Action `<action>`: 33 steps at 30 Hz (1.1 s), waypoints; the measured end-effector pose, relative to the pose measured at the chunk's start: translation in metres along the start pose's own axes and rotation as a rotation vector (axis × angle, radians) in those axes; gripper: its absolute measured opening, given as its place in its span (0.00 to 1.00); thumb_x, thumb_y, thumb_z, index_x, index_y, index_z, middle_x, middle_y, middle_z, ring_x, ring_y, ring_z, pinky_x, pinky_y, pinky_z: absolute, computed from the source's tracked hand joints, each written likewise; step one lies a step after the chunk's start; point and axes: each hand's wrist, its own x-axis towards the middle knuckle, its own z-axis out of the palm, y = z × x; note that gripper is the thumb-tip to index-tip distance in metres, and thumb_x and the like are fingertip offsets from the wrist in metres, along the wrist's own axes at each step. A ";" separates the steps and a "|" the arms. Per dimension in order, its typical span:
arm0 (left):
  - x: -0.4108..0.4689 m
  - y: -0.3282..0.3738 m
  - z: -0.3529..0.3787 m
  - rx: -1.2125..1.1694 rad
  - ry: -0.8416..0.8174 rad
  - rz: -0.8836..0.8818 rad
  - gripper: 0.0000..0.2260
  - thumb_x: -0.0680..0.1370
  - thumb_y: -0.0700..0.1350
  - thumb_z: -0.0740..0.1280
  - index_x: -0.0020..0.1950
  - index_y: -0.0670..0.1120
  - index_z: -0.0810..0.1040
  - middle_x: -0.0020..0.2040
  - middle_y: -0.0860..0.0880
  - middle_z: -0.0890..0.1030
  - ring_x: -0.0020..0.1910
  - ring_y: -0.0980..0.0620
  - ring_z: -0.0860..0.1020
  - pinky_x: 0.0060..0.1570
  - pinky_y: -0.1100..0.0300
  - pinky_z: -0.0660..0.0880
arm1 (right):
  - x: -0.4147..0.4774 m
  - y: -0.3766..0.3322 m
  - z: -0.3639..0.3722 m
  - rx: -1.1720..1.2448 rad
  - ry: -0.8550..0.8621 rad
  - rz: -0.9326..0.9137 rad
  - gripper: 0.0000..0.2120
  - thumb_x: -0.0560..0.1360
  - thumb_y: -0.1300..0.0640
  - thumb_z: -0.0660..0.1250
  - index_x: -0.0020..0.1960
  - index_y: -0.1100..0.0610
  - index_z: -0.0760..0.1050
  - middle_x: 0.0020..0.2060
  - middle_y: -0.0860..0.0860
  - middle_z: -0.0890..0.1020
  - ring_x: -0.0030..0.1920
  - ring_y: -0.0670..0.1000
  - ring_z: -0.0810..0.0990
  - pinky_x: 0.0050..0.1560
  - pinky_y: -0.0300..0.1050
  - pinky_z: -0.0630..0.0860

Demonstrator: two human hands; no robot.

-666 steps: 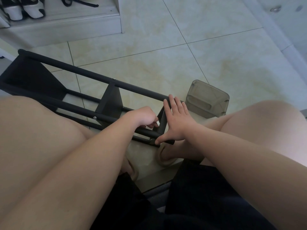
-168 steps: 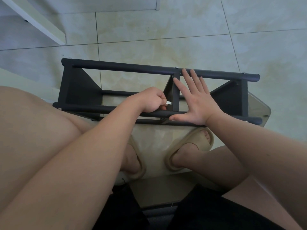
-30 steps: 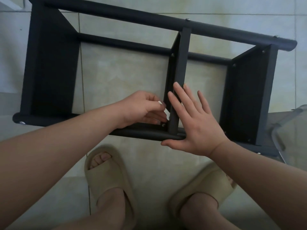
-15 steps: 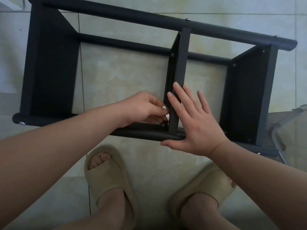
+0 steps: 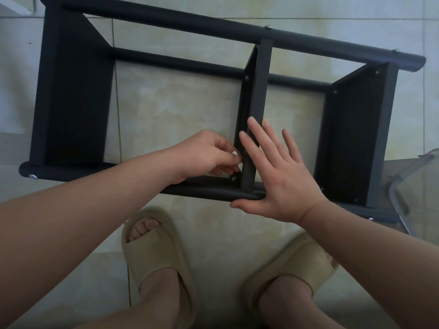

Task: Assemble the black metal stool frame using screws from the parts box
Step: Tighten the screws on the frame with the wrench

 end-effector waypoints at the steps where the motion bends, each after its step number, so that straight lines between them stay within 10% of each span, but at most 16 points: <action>1: 0.000 0.000 0.000 -0.019 0.000 -0.004 0.04 0.79 0.42 0.70 0.44 0.47 0.81 0.37 0.52 0.86 0.41 0.57 0.84 0.41 0.66 0.77 | 0.000 0.000 0.000 0.001 0.002 0.000 0.54 0.71 0.24 0.60 0.83 0.58 0.51 0.82 0.55 0.47 0.82 0.57 0.43 0.78 0.67 0.49; 33: -0.003 -0.001 -0.006 0.257 -0.082 -0.009 0.09 0.82 0.41 0.65 0.43 0.49 0.78 0.37 0.53 0.84 0.41 0.57 0.81 0.58 0.50 0.77 | 0.000 -0.001 -0.001 0.009 -0.009 0.008 0.54 0.70 0.24 0.61 0.83 0.58 0.51 0.82 0.55 0.47 0.82 0.57 0.43 0.78 0.67 0.50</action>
